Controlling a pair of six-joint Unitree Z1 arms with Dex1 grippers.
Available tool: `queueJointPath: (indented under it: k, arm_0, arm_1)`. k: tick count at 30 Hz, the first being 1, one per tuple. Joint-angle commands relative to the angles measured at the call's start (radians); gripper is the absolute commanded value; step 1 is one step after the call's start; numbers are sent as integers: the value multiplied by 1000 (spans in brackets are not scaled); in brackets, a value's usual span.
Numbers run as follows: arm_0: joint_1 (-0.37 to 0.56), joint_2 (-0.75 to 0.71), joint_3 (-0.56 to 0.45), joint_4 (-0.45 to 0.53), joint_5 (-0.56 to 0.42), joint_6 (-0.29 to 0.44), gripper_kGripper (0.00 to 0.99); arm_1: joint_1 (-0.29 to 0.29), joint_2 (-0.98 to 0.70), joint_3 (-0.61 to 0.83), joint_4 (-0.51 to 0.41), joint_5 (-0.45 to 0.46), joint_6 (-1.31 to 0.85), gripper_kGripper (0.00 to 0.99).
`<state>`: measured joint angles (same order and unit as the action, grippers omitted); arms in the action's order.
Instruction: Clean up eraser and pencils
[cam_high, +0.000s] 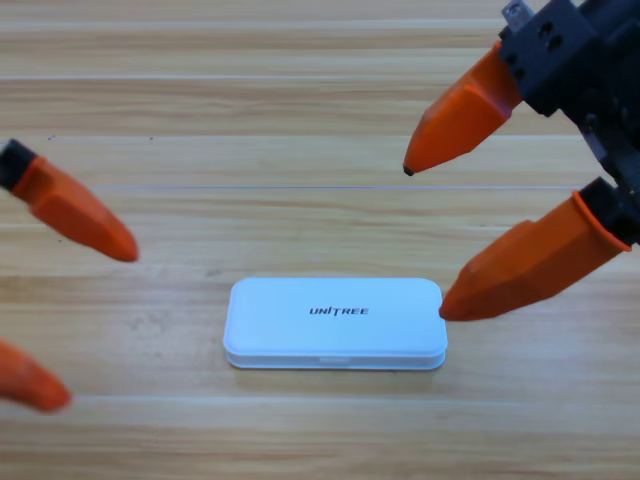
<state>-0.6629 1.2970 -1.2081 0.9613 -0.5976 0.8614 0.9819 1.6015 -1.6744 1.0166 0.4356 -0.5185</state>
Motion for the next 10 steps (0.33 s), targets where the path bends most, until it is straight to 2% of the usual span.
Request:
queueJointPath:
  k: [1,10]
  arm_0:
    - [-67,44,30,-49,5,-47,990]
    - [-69,70,16,-72,12,-82,990]
  arm_1:
    - [-2,-18,28,-15,14,9,990]
    - [-2,-18,28,-16,11,9,989]
